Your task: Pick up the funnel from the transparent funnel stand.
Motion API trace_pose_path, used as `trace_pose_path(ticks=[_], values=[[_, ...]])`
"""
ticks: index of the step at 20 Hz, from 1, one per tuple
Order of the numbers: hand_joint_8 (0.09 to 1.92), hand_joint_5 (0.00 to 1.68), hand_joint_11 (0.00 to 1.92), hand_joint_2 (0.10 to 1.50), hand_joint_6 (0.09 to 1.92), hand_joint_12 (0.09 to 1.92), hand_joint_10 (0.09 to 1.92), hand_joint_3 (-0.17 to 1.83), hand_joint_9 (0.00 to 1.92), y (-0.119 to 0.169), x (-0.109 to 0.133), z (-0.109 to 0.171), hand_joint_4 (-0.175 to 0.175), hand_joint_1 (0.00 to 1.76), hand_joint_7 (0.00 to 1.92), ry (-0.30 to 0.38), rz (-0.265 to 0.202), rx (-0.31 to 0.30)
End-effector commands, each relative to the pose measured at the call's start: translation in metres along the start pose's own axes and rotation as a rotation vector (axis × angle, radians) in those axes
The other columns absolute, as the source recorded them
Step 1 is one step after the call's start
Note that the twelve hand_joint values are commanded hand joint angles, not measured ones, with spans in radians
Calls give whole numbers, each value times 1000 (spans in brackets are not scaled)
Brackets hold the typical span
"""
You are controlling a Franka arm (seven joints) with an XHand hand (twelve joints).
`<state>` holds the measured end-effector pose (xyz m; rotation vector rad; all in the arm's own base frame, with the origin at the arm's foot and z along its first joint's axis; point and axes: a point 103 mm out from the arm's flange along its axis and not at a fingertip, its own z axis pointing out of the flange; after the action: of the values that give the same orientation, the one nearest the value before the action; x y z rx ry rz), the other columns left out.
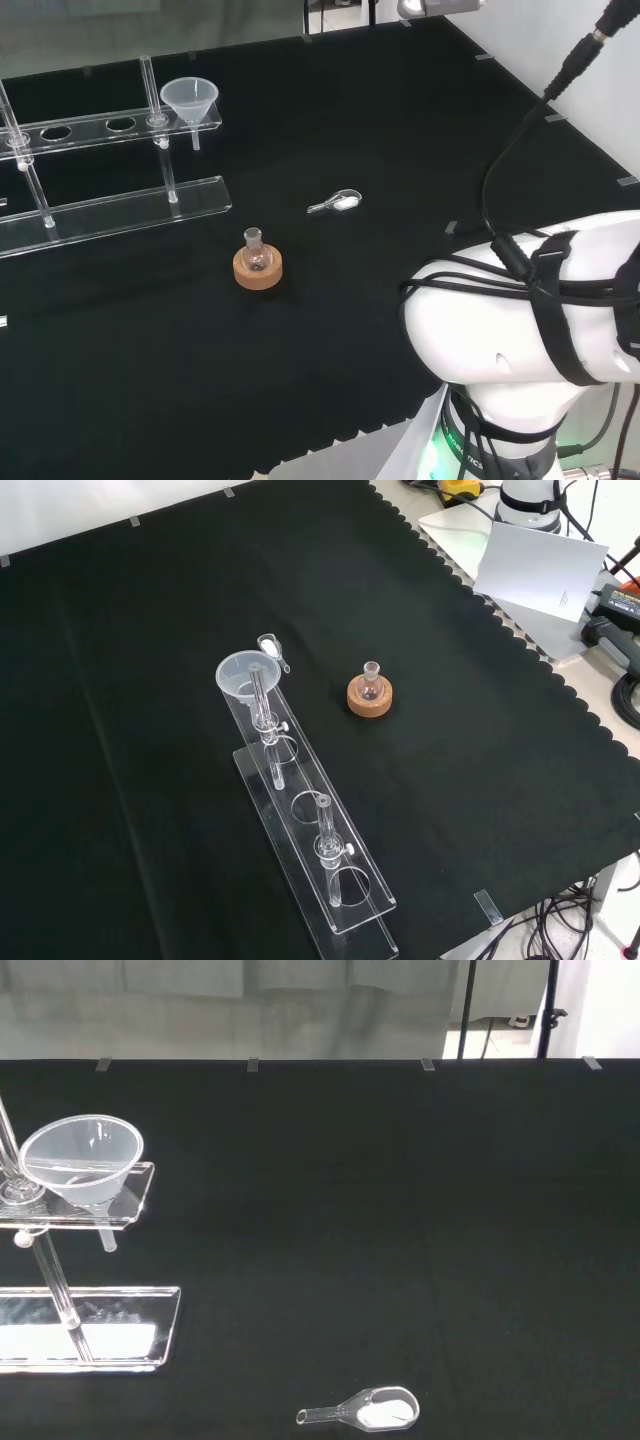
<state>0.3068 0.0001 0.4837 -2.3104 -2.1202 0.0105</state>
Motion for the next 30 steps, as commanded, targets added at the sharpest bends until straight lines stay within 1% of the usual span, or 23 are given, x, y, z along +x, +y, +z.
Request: trace_pose_path(ticks=[1, 2, 3, 5, 8, 10, 14, 18, 19, 20, 21, 24, 26, 28, 29, 30], values=[[87, 4, 0, 617, 87, 566, 87, -19, 0, 3, 5, 2, -30, 211, 24, -25, -11, -7], [87, 2, 0, 607, 87, 627, 87, -20, 0, 6, 11, 4, -22, 201, 12, -34, -23, -5], [87, 0, 0, 603, 87, 661, 87, -20, 0, 8, 15, 5, -18, 196, 5, -24, -20, 1], [87, 0, 0, 600, 87, 687, 87, -19, 0, 13, 26, 7, -15, 193, 0, -29, -32, -5], [87, 0, 0, 603, 87, 696, 87, -17, 0, 21, 36, 9, -15, 194, 0, -39, -61, -12], [87, 0, 0, 605, 87, 698, 87, -15, 0, 27, 39, 12, -15, 197, 0, -27, -68, -6], [87, 0, 0, 636, 87, 707, 87, 0, 0, 43, 42, 17, -24, 268, 0, -29, -111, 0], [87, 0, 0, 645, 87, 749, 87, 3, 0, 58, 43, 22, -28, 293, 0, -42, -150, 7], [87, 0, 0, 647, 87, 755, 87, 4, 0, 61, 69, 21, -28, 295, 0, -67, -152, 15], [87, 0, 0, 648, 87, 775, 87, 4, 0, 65, 84, 22, -28, 297, 0, -85, -154, 24], [87, 0, 0, 649, 87, 791, 87, 4, 0, 70, 83, 24, -28, 299, 0, -93, -163, 38], [87, 0, 0, 652, 87, 810, 87, 5, 0, 85, 70, 33, -28, 303, 0, -99, -194, 77], [87, 0, 0, 654, 87, 838, 87, 5, 0, 93, 72, 37, -29, 306, 0, -96, -210, 111], [87, 0, 0, 658, 87, 851, 87, 6, 0, 98, 79, 40, -30, 310, 0, -99, -236, 114], [87, 0, 0, 661, 87, 853, 87, 8, 0, 103, 115, 42, -32, 312, 0, -94, -216, 122], [87, 0, 0, 663, 87, 854, 87, 8, 0, 107, 141, 44, -35, 312, 0, -94, -203, 125]])
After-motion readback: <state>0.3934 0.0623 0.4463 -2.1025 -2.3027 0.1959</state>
